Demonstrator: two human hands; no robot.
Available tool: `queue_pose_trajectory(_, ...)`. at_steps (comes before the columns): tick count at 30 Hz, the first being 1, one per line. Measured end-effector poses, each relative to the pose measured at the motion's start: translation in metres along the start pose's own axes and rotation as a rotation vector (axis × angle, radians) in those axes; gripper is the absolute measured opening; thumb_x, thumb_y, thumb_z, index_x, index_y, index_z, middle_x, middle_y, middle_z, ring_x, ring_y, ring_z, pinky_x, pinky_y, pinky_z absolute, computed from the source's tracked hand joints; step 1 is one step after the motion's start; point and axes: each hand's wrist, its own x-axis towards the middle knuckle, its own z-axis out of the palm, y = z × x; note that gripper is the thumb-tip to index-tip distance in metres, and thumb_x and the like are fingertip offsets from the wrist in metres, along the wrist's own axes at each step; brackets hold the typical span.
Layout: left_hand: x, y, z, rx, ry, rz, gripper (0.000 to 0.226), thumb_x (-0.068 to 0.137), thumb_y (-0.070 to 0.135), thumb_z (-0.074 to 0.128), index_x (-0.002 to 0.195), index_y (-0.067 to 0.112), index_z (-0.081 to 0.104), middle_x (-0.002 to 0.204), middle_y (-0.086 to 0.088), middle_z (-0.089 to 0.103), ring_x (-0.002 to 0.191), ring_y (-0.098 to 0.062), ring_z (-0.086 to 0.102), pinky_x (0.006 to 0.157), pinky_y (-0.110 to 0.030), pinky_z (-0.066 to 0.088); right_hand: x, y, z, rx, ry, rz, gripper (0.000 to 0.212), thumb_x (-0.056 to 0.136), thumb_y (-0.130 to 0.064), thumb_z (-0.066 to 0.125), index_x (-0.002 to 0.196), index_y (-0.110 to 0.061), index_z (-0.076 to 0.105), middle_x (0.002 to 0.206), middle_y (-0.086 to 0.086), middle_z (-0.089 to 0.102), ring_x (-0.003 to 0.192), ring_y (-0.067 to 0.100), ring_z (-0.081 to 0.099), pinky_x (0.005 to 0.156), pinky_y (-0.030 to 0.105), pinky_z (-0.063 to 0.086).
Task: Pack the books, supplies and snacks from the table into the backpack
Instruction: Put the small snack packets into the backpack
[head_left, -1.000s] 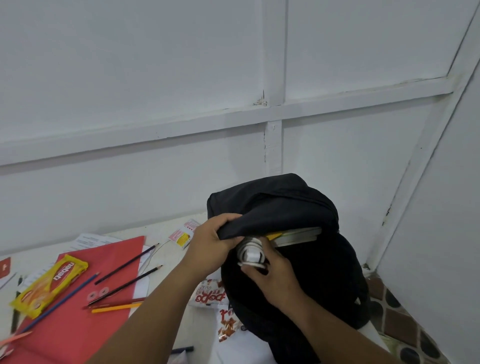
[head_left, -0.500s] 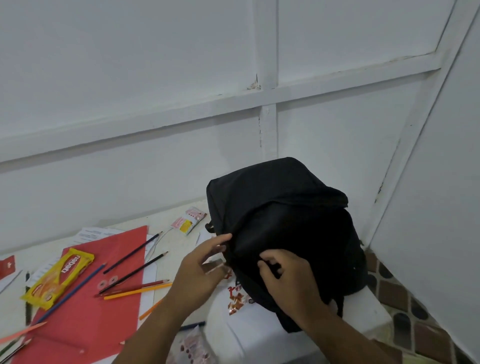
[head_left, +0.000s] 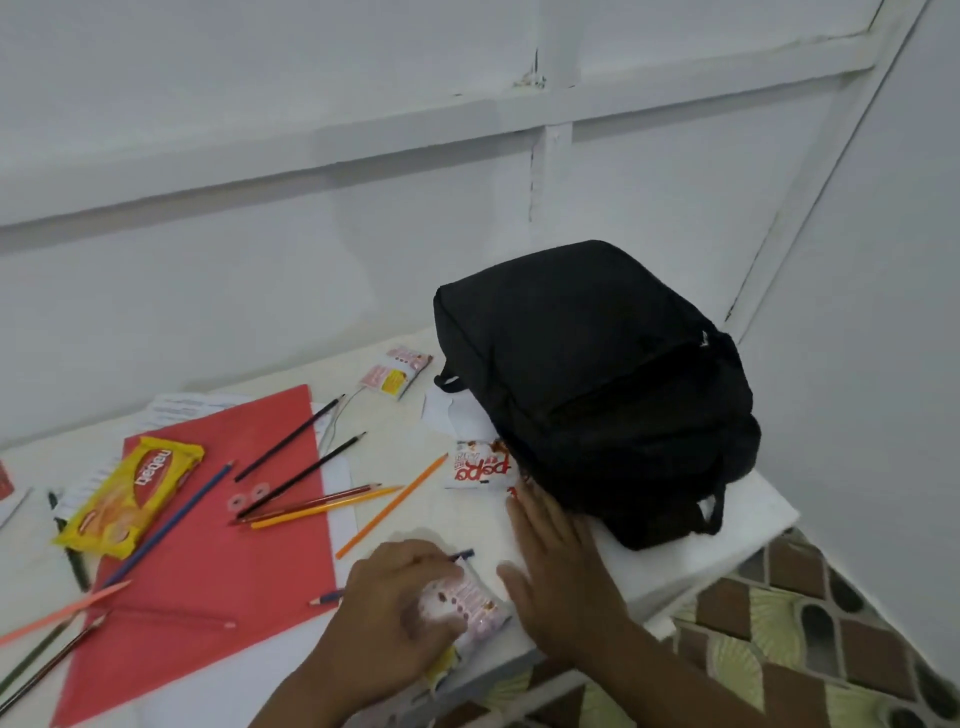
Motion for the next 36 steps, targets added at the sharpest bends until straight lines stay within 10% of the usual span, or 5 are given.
queue_pose_trajectory(6,-0.018,-0.014,0.008,-0.025,-0.038,-0.002,0.051,0.078,0.074,0.057,0.126,0.056,0.053,0.139,0.032,0.034,0.132,0.015,0.018,0.106,-0.023,0.019,-0.011,0.001,-0.003,0.114,0.211,0.024,0.025,0.097,-0.033,0.048,0.091,-0.019,0.067,0.110,0.001,0.057,0.112,0.022,0.052,0.093,0.048,0.045)
queue_pose_trajectory(13,-0.014,-0.016,0.016,0.040,0.085,-0.079,0.065,0.085,0.067,0.049,0.135,0.027,0.056,0.133,0.008,0.055,0.123,-0.011,0.045,0.101,-0.038,0.042,-0.017,-0.023,0.000,-0.095,0.196,0.310,0.036,0.096,-0.038,0.048,0.127,-0.029,0.064,0.143,0.009,0.048,0.130,0.034,0.045,0.101,0.050,0.044)
queue_pose_trajectory(22,-0.019,-0.025,0.012,0.010,0.303,-0.068,0.052,0.087,0.046,0.061,0.131,0.017,0.061,0.133,0.000,0.061,0.119,-0.020,0.054,0.096,-0.044,0.052,-0.019,-0.044,-0.003,-0.030,0.227,0.541,0.032,0.088,-0.020,0.071,0.120,-0.026,0.071,0.134,0.013,0.061,0.135,0.042,0.043,0.107,0.053,0.033)
queue_pose_trajectory(29,-0.007,-0.017,-0.011,-0.342,0.375,-0.270,0.045,0.084,0.019,0.078,0.124,0.030,0.060,0.124,0.009,0.060,0.112,-0.013,0.057,0.091,-0.035,0.053,-0.016,-0.063,-0.036,0.392,0.307,0.544,0.033,0.089,0.002,0.060,0.114,-0.015,0.073,0.133,0.004,0.049,0.120,0.020,0.054,0.094,0.009,0.042)
queue_pose_trajectory(36,0.024,0.004,-0.028,-0.758,0.346,-0.374,0.030,0.087,0.021,0.075,0.110,0.037,0.066,0.112,0.007,0.070,0.098,-0.013,0.069,0.077,-0.032,0.057,-0.006,-0.066,-0.087,0.724,0.406,0.489,0.039,0.090,0.000,0.063,0.108,-0.034,0.066,0.121,-0.003,0.063,0.105,0.002,0.061,0.074,0.001,0.047)
